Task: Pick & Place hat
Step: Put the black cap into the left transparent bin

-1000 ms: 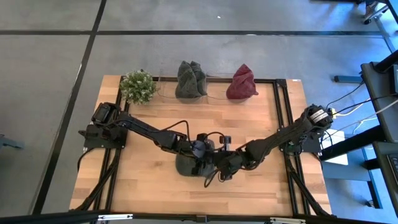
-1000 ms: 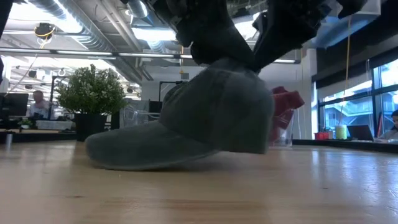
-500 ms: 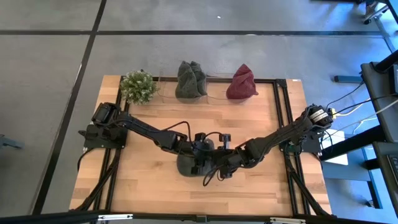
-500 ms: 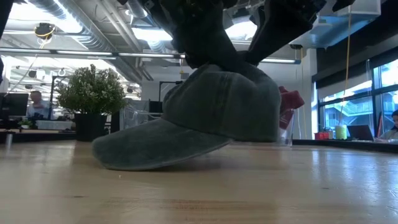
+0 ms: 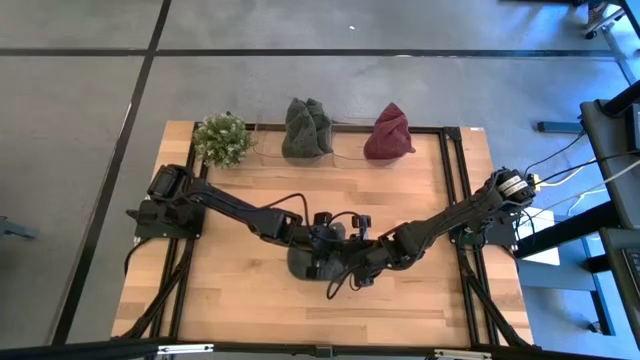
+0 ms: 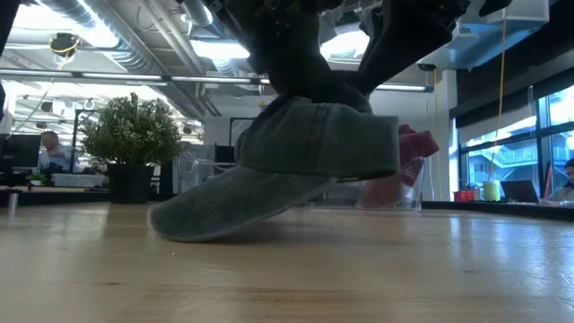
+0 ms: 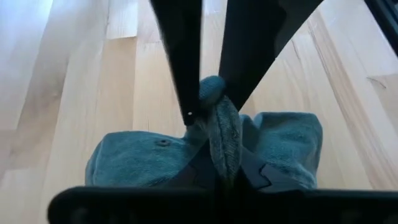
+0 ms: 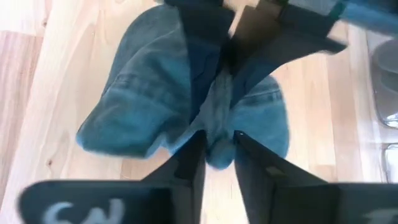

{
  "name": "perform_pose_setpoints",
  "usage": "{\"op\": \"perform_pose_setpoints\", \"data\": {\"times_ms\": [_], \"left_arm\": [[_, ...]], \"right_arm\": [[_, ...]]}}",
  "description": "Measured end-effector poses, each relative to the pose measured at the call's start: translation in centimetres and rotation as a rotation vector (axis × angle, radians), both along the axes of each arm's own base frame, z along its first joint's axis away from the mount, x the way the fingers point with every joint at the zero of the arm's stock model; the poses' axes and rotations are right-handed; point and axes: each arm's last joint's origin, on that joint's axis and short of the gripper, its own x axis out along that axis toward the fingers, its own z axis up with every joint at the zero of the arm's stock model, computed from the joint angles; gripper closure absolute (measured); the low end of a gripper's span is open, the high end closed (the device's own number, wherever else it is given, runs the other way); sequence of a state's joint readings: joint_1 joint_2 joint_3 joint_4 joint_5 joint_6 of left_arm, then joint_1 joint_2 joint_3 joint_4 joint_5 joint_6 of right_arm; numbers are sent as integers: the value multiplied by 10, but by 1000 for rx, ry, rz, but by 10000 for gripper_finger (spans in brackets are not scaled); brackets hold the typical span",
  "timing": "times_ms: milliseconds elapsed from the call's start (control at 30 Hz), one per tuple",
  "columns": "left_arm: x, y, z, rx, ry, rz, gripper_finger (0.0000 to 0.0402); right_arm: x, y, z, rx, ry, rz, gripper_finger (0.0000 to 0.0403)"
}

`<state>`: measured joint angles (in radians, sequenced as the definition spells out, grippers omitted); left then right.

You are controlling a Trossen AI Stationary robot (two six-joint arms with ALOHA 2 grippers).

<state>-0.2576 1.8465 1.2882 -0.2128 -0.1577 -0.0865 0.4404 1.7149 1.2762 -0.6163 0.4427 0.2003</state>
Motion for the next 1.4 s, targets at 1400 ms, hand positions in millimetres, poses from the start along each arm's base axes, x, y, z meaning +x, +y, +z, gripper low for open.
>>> {"op": "perform_pose_setpoints", "data": {"times_ms": [1400], "left_arm": [[-173, 274, 180, 323, -369, 228, 392]], "right_arm": [[-77, -127, 109, -377, -253, -646, 219]]}}
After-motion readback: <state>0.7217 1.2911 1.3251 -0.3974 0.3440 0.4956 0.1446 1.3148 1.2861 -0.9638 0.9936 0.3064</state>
